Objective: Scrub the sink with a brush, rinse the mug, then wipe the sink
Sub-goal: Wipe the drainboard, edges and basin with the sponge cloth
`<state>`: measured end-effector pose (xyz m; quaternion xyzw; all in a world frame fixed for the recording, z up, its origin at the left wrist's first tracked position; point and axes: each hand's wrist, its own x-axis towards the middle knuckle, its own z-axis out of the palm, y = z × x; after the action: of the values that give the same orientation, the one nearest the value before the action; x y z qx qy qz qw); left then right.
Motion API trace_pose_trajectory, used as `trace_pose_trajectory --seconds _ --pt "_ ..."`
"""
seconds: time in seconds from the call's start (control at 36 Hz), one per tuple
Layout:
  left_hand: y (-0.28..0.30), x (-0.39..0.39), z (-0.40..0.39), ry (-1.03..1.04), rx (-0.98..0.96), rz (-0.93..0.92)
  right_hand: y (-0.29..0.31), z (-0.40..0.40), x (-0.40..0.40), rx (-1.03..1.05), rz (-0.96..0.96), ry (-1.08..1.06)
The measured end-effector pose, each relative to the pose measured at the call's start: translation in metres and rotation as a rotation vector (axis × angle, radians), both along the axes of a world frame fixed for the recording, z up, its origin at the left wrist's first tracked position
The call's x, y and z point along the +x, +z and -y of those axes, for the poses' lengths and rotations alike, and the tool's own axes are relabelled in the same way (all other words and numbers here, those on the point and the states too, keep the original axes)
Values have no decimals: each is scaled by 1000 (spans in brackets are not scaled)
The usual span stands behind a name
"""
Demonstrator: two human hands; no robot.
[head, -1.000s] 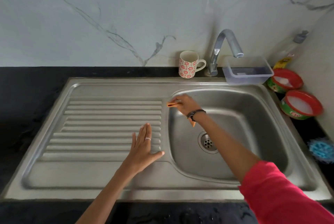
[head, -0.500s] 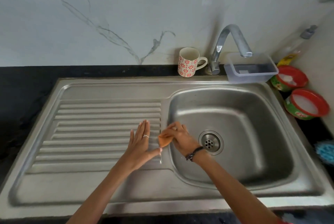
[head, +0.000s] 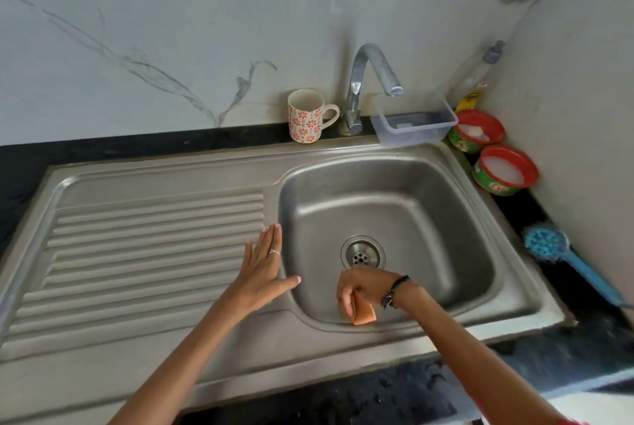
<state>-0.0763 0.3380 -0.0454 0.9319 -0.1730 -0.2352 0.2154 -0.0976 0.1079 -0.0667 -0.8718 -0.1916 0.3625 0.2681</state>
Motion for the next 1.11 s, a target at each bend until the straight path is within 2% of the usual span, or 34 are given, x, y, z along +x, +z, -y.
trace_pose_trajectory --seconds 0.11,0.19,0.25,0.33,0.42,0.56,0.64,0.78,0.97,1.03,1.11 --pt "0 -2 5 -17 30 4 -2 21 9 -69 12 -218" --pt "0 2 6 -28 45 15 3 27 9 98 -2 -526" --pt "-1 7 6 -41 70 31 -1 29 13 184 112 -687" --pt "-2 16 8 -73 146 32 -14 29 20 136 128 -826" --pt "-3 28 8 -104 232 70 -31 20 26 209 103 -995" --pt "1 55 9 -135 326 160 -26 -7 46 447 8 -1196" --pt "5 71 8 -138 357 189 -25 -19 67 682 -90 -1394" --pt "7 95 3 -123 392 230 -11 -24 108 886 -143 -1634" --pt "4 131 -14 -91 406 150 -8 -20 158 1396 -148 -2044" --pt "3 138 -16 -87 402 116 -14 -22 172 1410 -84 -2124" --pt "3 143 -14 -83 409 92 -16 -30 186 1520 -102 -2119"
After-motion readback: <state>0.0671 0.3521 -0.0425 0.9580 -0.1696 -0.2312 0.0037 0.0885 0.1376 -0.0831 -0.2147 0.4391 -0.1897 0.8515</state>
